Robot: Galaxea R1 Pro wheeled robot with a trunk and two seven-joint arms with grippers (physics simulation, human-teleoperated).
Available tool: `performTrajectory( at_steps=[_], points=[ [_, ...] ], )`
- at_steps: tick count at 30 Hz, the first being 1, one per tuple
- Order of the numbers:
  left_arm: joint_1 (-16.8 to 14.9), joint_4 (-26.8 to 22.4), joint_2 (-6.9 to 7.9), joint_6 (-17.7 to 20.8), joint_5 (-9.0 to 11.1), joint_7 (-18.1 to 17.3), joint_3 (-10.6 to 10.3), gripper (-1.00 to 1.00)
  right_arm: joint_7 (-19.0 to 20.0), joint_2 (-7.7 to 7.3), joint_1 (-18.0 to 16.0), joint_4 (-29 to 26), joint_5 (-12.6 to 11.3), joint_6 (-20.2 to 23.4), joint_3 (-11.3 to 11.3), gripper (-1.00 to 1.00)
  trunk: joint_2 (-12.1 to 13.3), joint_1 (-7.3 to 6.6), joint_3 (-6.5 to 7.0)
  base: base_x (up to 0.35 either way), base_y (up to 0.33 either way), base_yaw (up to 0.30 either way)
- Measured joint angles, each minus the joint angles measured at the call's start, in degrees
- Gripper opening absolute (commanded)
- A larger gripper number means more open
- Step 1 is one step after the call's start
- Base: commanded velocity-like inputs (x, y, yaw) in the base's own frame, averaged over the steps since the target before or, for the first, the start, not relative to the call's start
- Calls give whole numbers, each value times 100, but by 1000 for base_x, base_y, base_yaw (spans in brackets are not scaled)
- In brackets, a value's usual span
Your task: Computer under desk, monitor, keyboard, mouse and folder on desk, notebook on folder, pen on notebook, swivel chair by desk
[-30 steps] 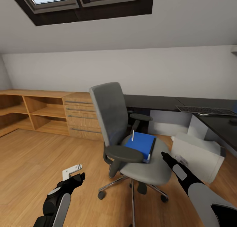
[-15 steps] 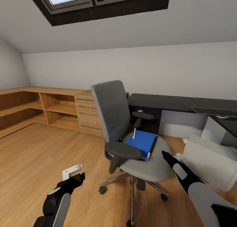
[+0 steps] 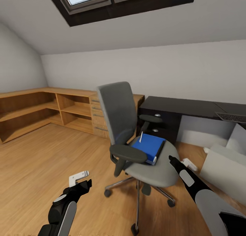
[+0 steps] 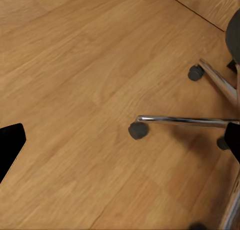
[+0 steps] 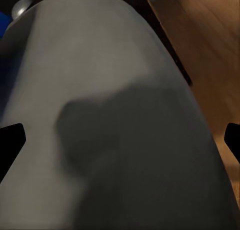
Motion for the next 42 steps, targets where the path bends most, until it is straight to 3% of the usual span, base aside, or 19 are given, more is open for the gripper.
performTrajectory(
  at_steps=[4, 8, 14, 19, 42],
  points=[
    [0, 2, -1, 0, -3, -3, -13, 100, -2, -5, -3, -14, 0, -33, -3, 100, 0, 0, -20, 16, -21, 215],
    [-2, 20, -5, -1, -5, -7, -23, 100, 20, -5, 1, -140, -49, 266, 68, 100, 0, -1, -33, 96, -101, 82],
    [-3, 72, -6, 0, -10, 3, -30, 100, 27, -17, 3, -136, -64, 267, 83, 100, 0, 0, -35, 17, -19, 9],
    [-1, 58, -68, -13, -15, 14, -165, 100, 15, 12, 1, -132, -72, 250, 35, 100, 1, -1, -34, 0, 0, 0],
    [0, -20, -114, -9, -18, 5, -143, 100, 2, -2, 0, -138, -30, 255, 11, 100, 0, -1, -34, 0, 0, 22]
  ],
)
